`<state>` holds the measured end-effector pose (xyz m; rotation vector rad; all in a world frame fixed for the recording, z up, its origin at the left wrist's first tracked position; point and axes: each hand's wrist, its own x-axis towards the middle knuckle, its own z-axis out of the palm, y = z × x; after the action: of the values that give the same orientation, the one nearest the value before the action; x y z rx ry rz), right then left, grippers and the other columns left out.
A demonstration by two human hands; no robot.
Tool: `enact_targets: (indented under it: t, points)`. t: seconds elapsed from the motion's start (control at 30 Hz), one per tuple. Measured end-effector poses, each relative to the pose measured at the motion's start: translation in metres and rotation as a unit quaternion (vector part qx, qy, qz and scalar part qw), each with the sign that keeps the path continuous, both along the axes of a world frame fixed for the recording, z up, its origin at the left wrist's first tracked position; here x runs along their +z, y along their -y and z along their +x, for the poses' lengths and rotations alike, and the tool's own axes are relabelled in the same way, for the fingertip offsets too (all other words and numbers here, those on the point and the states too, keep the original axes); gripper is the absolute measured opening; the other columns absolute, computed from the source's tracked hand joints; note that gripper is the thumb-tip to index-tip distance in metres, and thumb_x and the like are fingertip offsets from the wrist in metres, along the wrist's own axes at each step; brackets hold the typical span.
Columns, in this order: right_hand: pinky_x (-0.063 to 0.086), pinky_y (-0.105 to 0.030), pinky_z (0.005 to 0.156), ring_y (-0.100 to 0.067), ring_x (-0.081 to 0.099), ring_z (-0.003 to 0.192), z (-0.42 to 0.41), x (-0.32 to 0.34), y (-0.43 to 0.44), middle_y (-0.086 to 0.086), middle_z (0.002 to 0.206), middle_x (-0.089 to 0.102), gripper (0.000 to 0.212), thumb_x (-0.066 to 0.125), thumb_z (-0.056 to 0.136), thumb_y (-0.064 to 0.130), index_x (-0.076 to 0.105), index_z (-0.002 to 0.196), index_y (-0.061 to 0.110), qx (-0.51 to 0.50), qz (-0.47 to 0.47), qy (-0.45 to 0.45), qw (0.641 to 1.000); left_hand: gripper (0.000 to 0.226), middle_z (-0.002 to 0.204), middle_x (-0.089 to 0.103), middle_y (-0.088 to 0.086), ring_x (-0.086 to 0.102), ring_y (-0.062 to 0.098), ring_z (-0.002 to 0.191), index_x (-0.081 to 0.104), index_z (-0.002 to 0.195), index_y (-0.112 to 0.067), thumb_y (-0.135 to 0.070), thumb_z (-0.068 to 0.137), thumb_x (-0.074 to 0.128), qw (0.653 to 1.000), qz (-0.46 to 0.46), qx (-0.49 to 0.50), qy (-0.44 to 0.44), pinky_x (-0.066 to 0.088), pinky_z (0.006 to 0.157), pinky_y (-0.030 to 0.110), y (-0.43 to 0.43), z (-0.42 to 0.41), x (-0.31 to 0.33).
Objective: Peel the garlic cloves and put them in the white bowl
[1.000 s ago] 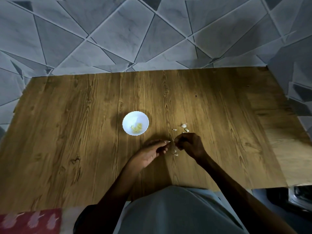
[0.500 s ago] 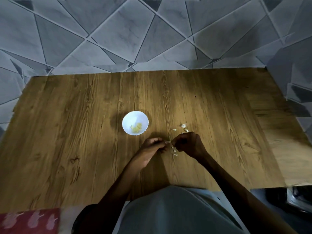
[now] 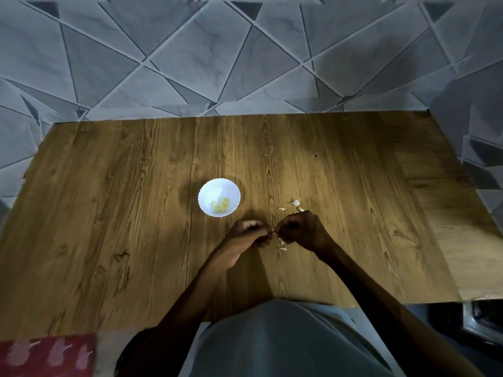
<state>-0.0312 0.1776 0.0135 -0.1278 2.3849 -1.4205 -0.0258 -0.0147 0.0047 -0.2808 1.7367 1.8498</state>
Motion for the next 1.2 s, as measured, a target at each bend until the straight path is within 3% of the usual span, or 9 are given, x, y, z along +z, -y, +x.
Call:
enact_targets:
  t: [0.17, 0.37, 0.77, 1.07, 1.2]
  points:
    - [0.059, -0.025, 0.065, -0.017, 0.072, 0.072, 0.001, 0.000, 0.001, -0.007, 0.081, 0.074, 0.009, 0.067, 0.091, 0.010, 0.075, 0.093, 0.006, 0.000, -0.002, 0.007, 1.000, 0.018, 0.075, 0.073, 0.006, 0.066, 0.014, 0.068, 0.072, 0.084, -0.011, -0.005, 0.093, 0.058, 0.998, -0.047, -0.016, -0.038, 0.052, 0.066, 0.024, -0.002, -0.001, 0.000]
    - [0.059, -0.029, 0.069, -0.024, 0.071, 0.076, 0.003, 0.003, 0.000, -0.013, 0.083, 0.074, 0.010, 0.066, 0.091, 0.007, 0.075, 0.094, 0.004, -0.031, -0.073, 0.071, 0.994, 0.015, 0.075, 0.072, 0.007, 0.065, 0.014, 0.068, 0.072, 0.085, -0.011, -0.007, 0.093, 0.059, 0.997, -0.059, -0.012, -0.044, 0.052, 0.065, 0.023, -0.004, -0.001, 0.000]
    - [0.056, -0.029, 0.075, -0.024, 0.066, 0.085, 0.006, 0.006, -0.002, -0.018, 0.095, 0.072, 0.018, 0.066, 0.092, 0.013, 0.073, 0.102, 0.001, -0.037, -0.191, 0.187, 0.963, 0.020, 0.065, 0.066, 0.005, 0.059, 0.011, 0.057, 0.067, 0.080, -0.004, -0.001, 0.095, 0.054, 1.000, 0.023, 0.003, -0.015, 0.050, 0.058, 0.019, -0.002, 0.003, 0.009]
    - [0.055, -0.027, 0.071, -0.022, 0.065, 0.079, 0.007, 0.008, 0.002, -0.015, 0.088, 0.070, 0.020, 0.067, 0.091, 0.012, 0.072, 0.102, -0.003, -0.059, -0.202, 0.180, 0.961, 0.010, 0.074, 0.068, 0.006, 0.061, 0.010, 0.064, 0.069, 0.094, -0.004, -0.008, 0.094, 0.060, 0.996, 0.076, 0.020, 0.030, 0.051, 0.062, 0.018, 0.005, 0.004, 0.006]
    - [0.057, -0.028, 0.072, -0.021, 0.066, 0.079, 0.007, 0.005, 0.002, -0.020, 0.092, 0.071, 0.017, 0.066, 0.091, 0.009, 0.072, 0.102, -0.003, -0.067, -0.164, 0.150, 0.973, 0.009, 0.075, 0.067, 0.006, 0.062, 0.010, 0.064, 0.069, 0.095, -0.003, -0.010, 0.092, 0.063, 0.999, 0.045, -0.001, 0.018, 0.052, 0.062, 0.018, 0.007, 0.002, 0.004]
